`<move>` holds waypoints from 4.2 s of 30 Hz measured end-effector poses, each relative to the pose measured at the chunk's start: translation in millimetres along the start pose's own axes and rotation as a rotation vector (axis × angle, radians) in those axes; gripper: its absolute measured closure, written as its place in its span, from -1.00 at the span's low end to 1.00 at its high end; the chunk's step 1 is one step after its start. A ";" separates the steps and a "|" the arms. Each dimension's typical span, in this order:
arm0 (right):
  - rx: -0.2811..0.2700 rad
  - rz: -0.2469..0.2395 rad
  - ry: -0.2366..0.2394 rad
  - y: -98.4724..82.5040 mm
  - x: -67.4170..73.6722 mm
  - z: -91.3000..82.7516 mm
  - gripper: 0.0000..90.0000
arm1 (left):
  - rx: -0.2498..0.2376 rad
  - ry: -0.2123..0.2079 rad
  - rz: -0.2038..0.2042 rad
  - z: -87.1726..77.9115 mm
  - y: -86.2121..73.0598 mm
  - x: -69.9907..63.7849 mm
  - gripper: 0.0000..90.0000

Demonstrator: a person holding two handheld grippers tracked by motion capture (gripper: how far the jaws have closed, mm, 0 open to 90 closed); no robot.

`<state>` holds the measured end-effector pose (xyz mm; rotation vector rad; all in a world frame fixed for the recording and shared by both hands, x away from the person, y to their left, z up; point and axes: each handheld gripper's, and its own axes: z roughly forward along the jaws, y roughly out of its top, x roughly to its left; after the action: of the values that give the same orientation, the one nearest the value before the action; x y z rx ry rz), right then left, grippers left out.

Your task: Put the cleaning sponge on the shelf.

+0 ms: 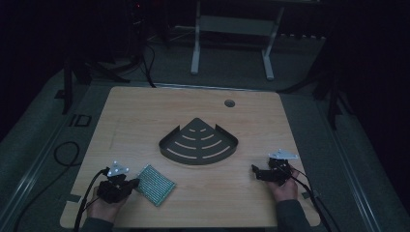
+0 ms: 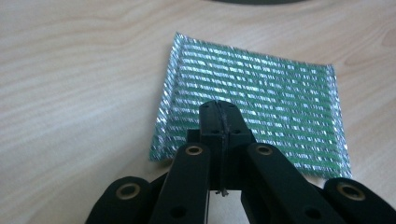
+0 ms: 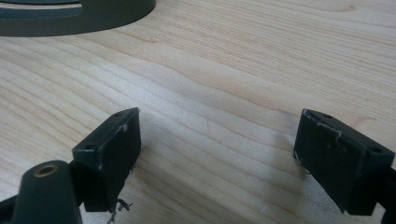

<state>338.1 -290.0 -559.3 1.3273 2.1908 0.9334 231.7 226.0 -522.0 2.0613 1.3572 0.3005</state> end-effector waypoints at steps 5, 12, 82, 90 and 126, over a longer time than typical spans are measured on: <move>0.000 -0.001 0.000 0.0 -0.1 0.0 -0.68 | 0.027 0.002 0.001 4.2 -1.5 -0.1 1.00; 0.000 0.001 0.000 0.0 0.0 0.0 -0.68 | 0.039 0.011 -0.015 10.0 -0.1 4.4 1.00; -0.001 0.001 0.000 0.0 0.0 0.1 -0.68 | 0.112 -0.024 0.178 25.5 66.6 18.9 0.78; 0.000 0.000 -0.001 0.0 0.0 0.1 -0.68 | 0.166 -0.071 0.237 25.1 85.9 33.5 0.73; 0.000 -0.001 0.000 0.0 -0.1 0.1 -0.68 | 0.428 -0.198 0.289 52.5 109.6 62.7 0.79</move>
<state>338.2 -290.1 -559.4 1.3262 2.1908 0.9333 367.0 232.8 -503.5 2.5692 1.0688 -0.0840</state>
